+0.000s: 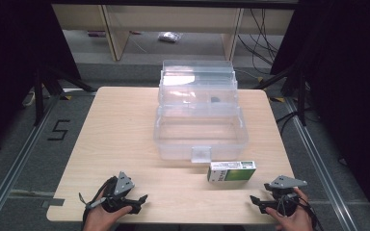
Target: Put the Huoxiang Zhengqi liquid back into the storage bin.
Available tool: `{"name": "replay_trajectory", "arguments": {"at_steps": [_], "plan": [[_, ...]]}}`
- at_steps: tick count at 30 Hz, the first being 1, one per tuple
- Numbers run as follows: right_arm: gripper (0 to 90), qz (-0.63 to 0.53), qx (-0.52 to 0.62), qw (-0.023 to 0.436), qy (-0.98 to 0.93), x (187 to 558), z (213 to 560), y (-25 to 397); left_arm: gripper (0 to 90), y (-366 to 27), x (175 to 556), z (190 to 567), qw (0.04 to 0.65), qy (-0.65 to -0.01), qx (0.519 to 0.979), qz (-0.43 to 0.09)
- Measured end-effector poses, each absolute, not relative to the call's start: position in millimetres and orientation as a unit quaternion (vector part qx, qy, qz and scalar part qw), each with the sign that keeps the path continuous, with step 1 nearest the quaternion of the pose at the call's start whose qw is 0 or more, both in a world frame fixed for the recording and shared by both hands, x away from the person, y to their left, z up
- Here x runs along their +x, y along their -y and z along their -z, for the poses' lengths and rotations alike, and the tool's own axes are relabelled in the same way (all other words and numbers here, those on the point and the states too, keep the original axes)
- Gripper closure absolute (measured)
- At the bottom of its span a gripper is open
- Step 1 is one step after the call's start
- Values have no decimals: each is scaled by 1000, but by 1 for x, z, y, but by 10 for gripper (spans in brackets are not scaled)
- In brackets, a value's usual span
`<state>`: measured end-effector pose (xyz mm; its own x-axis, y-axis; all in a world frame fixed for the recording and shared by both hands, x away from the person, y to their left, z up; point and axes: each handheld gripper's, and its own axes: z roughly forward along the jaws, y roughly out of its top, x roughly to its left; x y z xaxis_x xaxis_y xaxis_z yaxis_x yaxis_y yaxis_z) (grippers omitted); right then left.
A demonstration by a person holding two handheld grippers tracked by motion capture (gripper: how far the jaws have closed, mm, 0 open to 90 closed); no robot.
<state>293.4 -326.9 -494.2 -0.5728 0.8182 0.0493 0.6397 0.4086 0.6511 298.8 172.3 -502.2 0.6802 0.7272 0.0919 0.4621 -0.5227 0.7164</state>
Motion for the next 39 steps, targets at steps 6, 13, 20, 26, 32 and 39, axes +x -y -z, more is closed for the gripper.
{"name": "replay_trajectory", "arguments": {"at_steps": [6,13,20,26,32,39], "plan": [[266,-315,445,126,-829,292,487,323,157,-172,299,503,337,-347,852,-199],[265,-305,420,135,-844,298,473,322,157,-171,300,505,336,-346,853,-198],[259,-279,375,142,-873,305,456,323,158,-170,299,507,347,-359,845,-194],[245,-273,367,141,-878,312,443,323,158,-171,301,506,333,-345,854,-203],[225,-266,338,147,-891,320,429,318,157,-171,301,508,336,-351,850,-202],[215,-248,286,157,-912,335,402,297,157,-170,301,508,340,-358,847,-197]]}}
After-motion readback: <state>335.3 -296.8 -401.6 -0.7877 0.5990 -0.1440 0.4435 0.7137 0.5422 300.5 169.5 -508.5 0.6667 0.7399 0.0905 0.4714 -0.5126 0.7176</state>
